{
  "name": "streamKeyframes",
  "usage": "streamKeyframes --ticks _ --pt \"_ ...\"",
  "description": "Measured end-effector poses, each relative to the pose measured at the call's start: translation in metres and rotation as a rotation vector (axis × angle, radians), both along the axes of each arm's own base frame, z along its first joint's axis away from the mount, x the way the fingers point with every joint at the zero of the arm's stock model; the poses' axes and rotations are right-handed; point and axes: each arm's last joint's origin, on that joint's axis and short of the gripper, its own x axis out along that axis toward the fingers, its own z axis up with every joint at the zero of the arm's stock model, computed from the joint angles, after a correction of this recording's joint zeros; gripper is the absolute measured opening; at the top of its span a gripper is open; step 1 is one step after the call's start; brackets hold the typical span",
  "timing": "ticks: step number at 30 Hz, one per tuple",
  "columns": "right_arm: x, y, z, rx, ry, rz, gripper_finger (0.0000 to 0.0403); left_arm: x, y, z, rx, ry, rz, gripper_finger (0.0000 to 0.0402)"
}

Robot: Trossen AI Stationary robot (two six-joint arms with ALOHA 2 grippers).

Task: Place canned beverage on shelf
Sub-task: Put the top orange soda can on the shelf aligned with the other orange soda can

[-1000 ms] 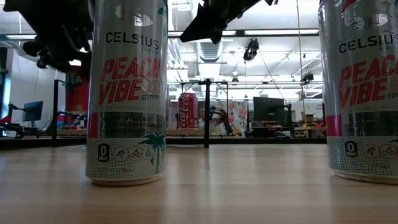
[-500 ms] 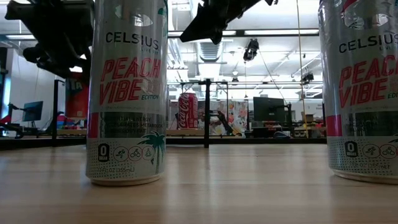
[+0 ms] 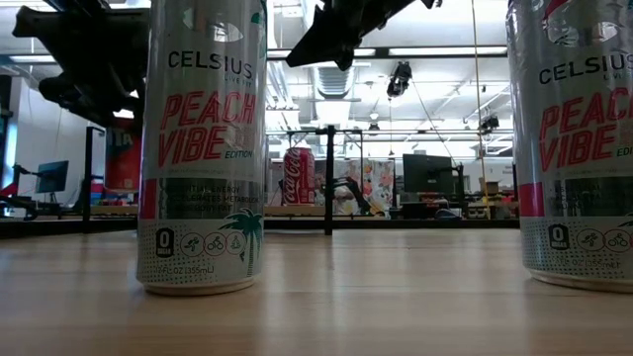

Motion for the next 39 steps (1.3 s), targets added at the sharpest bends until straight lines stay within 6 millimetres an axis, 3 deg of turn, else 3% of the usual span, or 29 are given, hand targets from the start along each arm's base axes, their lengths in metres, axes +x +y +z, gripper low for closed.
streamKeyframes --ticks 12,21,32,39 --pt "0.000 0.000 0.001 -0.001 -0.002 0.001 0.0009 0.003 0.000 0.005 -0.008 -0.004 -0.011 0.0296" --pt "-0.001 -0.004 0.003 -0.013 -0.018 -0.006 0.0009 0.013 0.001 0.056 -0.039 0.050 -0.116 0.0296" --pt "0.000 -0.004 0.009 -0.063 -0.073 0.032 0.0009 -0.009 -0.001 0.132 -0.041 0.006 -0.176 0.0296" --pt "0.012 -0.002 0.009 -0.093 -0.234 0.170 0.0009 0.004 -0.013 0.151 -0.075 -0.180 -0.463 0.0296"
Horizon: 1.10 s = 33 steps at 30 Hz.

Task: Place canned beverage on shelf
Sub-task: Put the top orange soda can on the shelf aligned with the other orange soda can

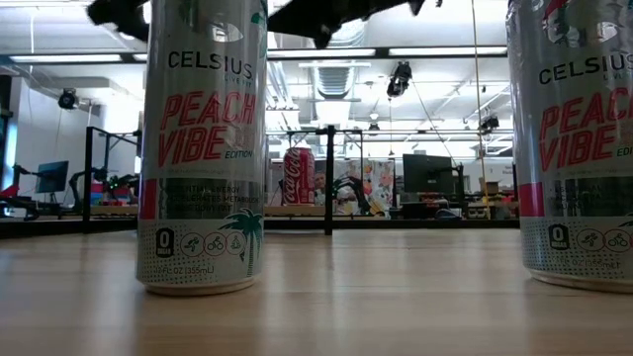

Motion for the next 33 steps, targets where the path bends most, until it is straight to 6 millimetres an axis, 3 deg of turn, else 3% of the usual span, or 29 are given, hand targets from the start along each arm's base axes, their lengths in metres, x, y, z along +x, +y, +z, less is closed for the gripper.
streamKeyframes --ticks 5,12,16,26,30,33 --pt "0.015 -0.003 -0.015 -0.040 -0.092 0.005 0.0009 0.015 -0.014 0.000 0.035 -0.079 -0.172 0.0296" --pt "0.024 -0.010 -0.010 -0.018 -0.143 -0.159 0.0032 0.026 -0.025 -0.007 0.032 -0.086 -0.236 0.0296" --pt "0.026 -0.011 -0.015 0.044 -0.124 -0.184 0.0096 0.033 -0.027 -0.007 0.040 -0.099 -0.243 0.0298" --pt "0.027 -0.011 -0.014 0.163 -0.134 -0.214 0.0314 0.043 -0.028 -0.003 0.066 -0.139 -0.254 0.0303" --pt "0.028 -0.011 -0.017 0.154 -0.121 -0.212 0.0361 0.045 -0.028 0.002 0.079 -0.188 -0.262 0.0303" --pt "0.028 -0.011 -0.016 0.148 -0.128 -0.210 0.0371 0.046 -0.028 0.004 0.085 -0.205 -0.264 0.0303"
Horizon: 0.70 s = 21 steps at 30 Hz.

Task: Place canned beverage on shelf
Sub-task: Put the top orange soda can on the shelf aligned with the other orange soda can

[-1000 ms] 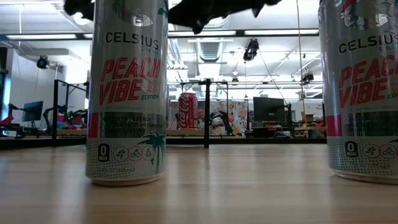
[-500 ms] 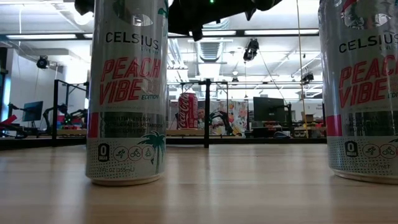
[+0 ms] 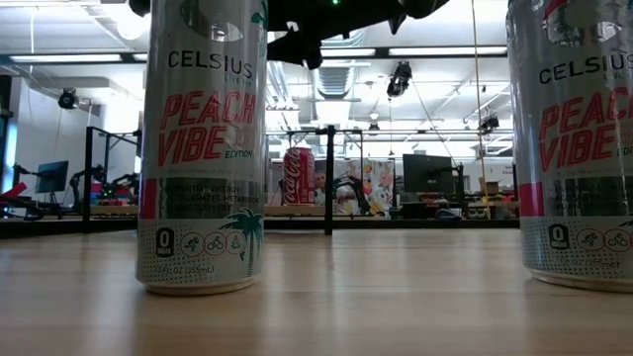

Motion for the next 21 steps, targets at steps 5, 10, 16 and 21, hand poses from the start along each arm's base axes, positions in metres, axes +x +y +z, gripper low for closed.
streamKeyframes --ticks 5,10,16,21 --pt "0.000 0.000 0.001 -0.020 -0.008 -0.001 0.0373 0.010 -0.001 0.002 0.021 -0.030 -0.009 0.0303" --pt "0.000 0.000 0.001 -0.059 -0.005 0.006 0.0373 0.028 -0.004 0.000 0.055 -0.044 -0.035 0.0304" --pt "0.000 0.000 0.001 -0.088 -0.002 0.009 0.0369 0.037 -0.005 0.000 0.061 -0.062 -0.063 0.0304" --pt "0.000 -0.001 0.001 -0.096 -0.004 -0.007 0.0312 0.039 -0.006 -0.002 0.064 -0.054 -0.064 0.0304"
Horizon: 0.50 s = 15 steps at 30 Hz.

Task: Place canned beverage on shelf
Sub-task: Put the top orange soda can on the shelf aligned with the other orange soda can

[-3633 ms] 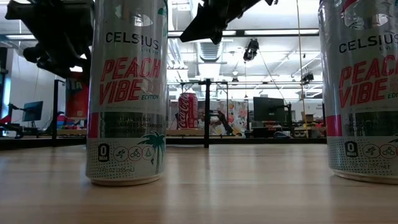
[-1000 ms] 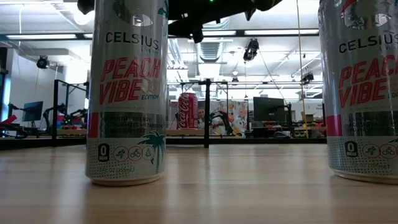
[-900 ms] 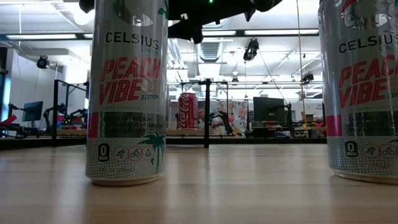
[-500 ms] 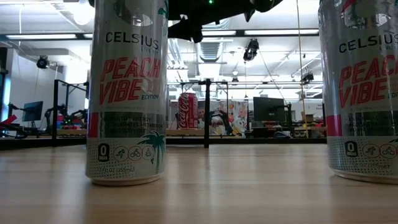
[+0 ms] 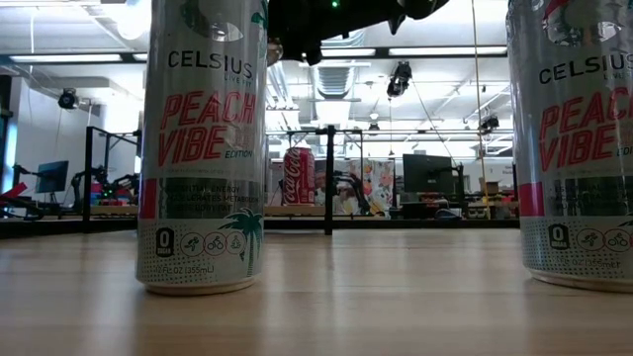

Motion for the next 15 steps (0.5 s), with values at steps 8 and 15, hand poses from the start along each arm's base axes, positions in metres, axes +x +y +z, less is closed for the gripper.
streamKeyframes --ticks 8,15 --pt "0.000 -0.001 0.001 -0.008 -0.010 -0.004 0.0281 -0.001 -0.001 0.002 0.018 0.004 -0.011 0.0322" --pt "-0.004 -0.010 -0.009 0.005 0.041 -0.014 0.0281 -0.013 -0.007 0.004 0.057 0.049 -0.092 0.0353"
